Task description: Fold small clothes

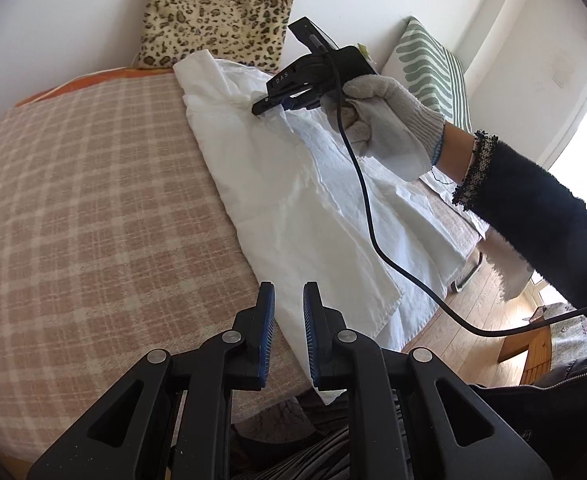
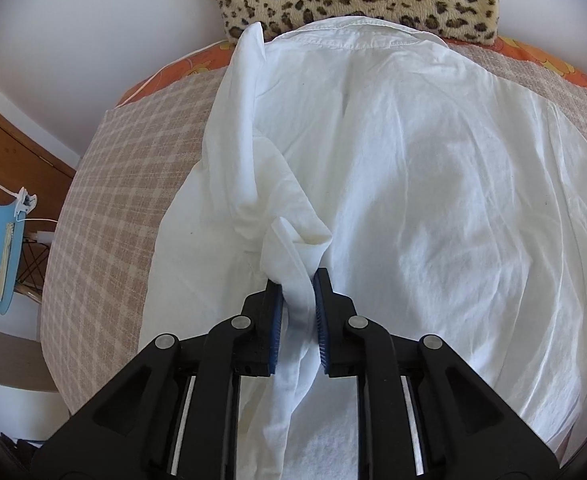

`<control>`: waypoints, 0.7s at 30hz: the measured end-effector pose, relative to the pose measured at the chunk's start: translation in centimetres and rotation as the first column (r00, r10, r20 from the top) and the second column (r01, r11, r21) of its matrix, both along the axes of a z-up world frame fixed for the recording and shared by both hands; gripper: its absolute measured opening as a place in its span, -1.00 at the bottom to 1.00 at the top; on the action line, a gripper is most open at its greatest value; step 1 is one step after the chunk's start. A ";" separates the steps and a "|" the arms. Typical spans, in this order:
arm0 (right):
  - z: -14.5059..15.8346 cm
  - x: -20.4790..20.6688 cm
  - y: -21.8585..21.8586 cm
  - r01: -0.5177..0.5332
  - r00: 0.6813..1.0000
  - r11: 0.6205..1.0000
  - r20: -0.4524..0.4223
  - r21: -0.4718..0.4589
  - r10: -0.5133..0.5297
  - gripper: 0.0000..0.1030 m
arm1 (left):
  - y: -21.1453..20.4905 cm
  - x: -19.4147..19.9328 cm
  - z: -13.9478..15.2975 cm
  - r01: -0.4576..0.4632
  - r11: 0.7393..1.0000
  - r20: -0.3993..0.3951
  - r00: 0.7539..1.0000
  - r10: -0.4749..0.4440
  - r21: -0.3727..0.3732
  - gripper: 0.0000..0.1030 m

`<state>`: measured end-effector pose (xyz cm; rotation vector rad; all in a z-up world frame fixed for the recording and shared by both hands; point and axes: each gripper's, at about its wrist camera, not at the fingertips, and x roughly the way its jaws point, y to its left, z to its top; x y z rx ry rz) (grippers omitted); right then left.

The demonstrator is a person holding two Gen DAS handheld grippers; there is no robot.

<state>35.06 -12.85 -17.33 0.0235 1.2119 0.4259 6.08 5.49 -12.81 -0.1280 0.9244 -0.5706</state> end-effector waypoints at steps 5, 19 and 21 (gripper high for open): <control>2.9 -0.7 0.4 -0.037 0.989 0.993 0.135 -0.109 0.052 -0.03 | -1.4 1.1 -2.0 0.067 0.998 -0.053 0.996 -0.067 -0.011 -0.75; 2.3 10.2 5.4 0.054 0.989 0.997 0.137 0.062 -0.062 -0.01 | -3.3 3.0 -5.0 0.203 0.979 -0.086 0.975 -0.204 -0.016 -0.75; 1.3 11.4 6.1 0.044 0.992 0.999 0.119 0.027 -0.047 -0.80 | -3.2 2.9 -5.0 0.207 0.978 -0.085 0.974 -0.209 -0.030 -0.75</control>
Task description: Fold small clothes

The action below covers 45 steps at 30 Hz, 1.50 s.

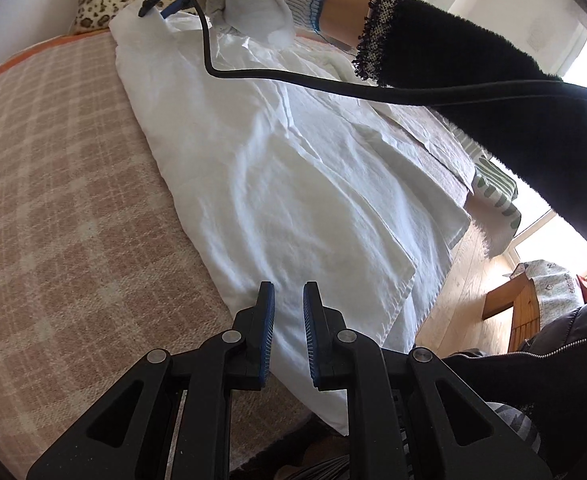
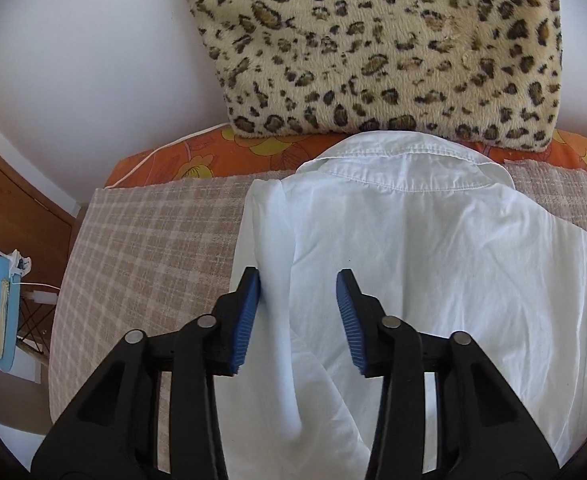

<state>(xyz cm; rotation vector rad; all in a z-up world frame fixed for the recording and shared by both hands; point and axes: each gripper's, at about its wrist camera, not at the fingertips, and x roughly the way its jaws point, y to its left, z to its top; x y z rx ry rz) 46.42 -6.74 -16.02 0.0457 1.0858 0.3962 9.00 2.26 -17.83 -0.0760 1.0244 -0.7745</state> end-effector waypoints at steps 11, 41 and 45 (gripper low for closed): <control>-2.2 2.8 -1.5 0.135 0.990 0.975 0.050 -0.178 -0.128 -0.98 | -0.9 0.0 -0.1 0.036 0.999 0.015 0.999 -0.036 0.020 -0.75; 14.0 -24.5 -29.8 0.210 0.955 0.977 0.210 0.030 -0.211 -0.22 | 0.2 -3.3 17.1 -0.201 0.979 0.326 0.924 0.198 -0.025 -0.32; 13.1 -26.7 -34.9 0.275 0.942 0.961 0.192 0.017 -0.273 -0.21 | -3.2 -2.6 18.1 -0.136 0.991 0.355 0.926 0.129 -0.004 -0.32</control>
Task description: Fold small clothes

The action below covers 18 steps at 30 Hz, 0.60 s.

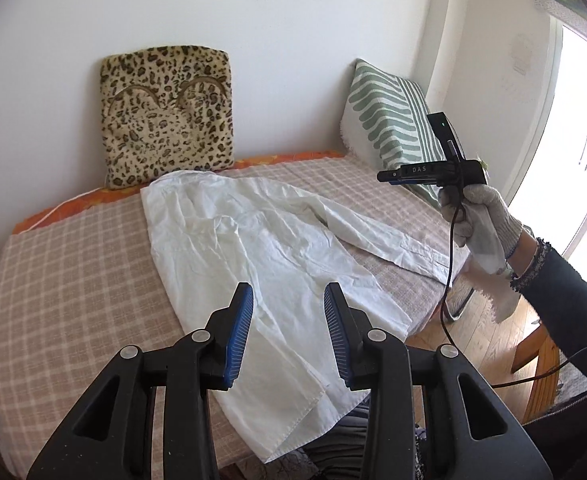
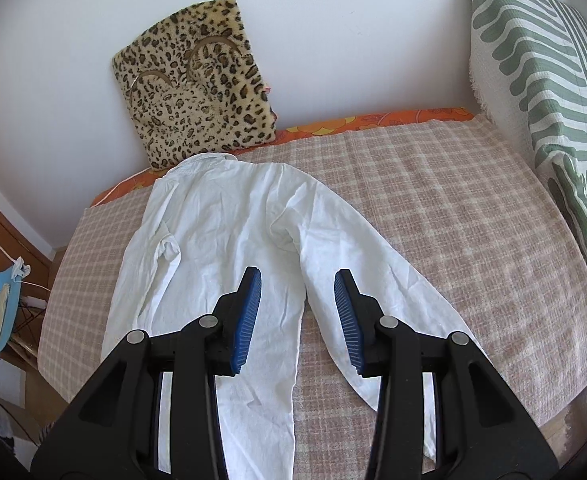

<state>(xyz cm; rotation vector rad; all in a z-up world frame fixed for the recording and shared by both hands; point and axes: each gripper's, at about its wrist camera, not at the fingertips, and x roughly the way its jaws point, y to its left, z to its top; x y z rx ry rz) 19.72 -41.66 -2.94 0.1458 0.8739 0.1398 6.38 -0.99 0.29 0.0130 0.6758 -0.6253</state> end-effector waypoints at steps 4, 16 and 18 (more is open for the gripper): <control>-1.8 -2.0 -6.0 0.083 0.996 0.997 -0.038 -0.001 -0.083 -0.21 | -4.1 1.0 -0.2 0.058 0.998 -0.011 0.998 -0.059 -0.008 -0.32; -6.5 -7.7 -19.9 0.222 0.967 0.975 -0.134 0.009 -0.219 -0.19 | -20.0 2.0 -3.6 0.302 0.953 -0.067 0.952 -0.300 0.017 -0.32; -7.8 -8.1 -21.5 0.232 0.960 0.973 -0.167 0.021 -0.225 -0.18 | -22.4 1.9 -4.3 0.337 0.941 -0.072 0.939 -0.335 0.021 -0.32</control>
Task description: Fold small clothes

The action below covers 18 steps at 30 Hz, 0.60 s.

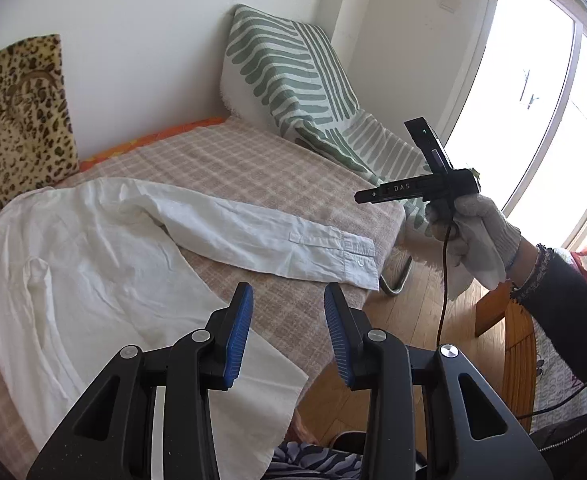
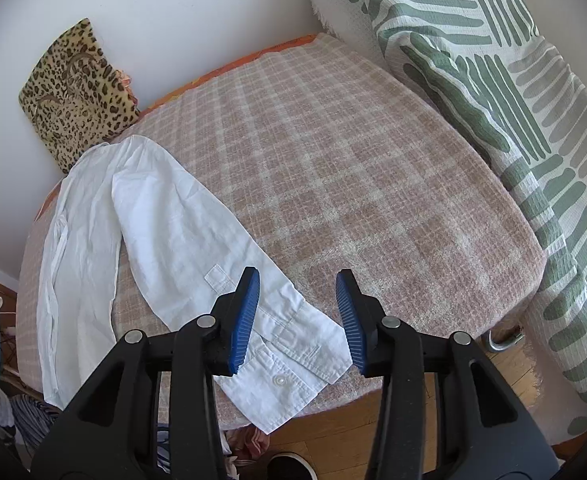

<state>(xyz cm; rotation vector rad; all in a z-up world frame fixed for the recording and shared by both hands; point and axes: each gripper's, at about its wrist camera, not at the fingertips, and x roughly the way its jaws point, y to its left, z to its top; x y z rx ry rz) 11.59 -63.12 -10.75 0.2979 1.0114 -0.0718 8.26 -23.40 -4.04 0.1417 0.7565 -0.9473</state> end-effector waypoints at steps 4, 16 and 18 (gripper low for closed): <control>-2.9 -0.9 -2.4 0.009 0.999 0.999 -0.050 0.048 -0.007 -0.18 | -3.9 -0.3 -1.7 0.063 0.998 -0.025 0.998 -0.062 0.006 -0.32; -7.1 -2.5 -4.5 -0.033 0.995 0.976 -0.084 0.217 0.052 -0.18 | -12.0 -0.3 -6.4 0.125 0.992 -0.072 0.990 -0.124 -0.002 -0.08; -7.3 -2.7 -4.1 -0.046 0.995 0.975 -0.080 0.219 0.065 -0.23 | -13.4 -0.6 -7.2 0.145 0.989 -0.064 0.987 -0.144 0.010 -0.08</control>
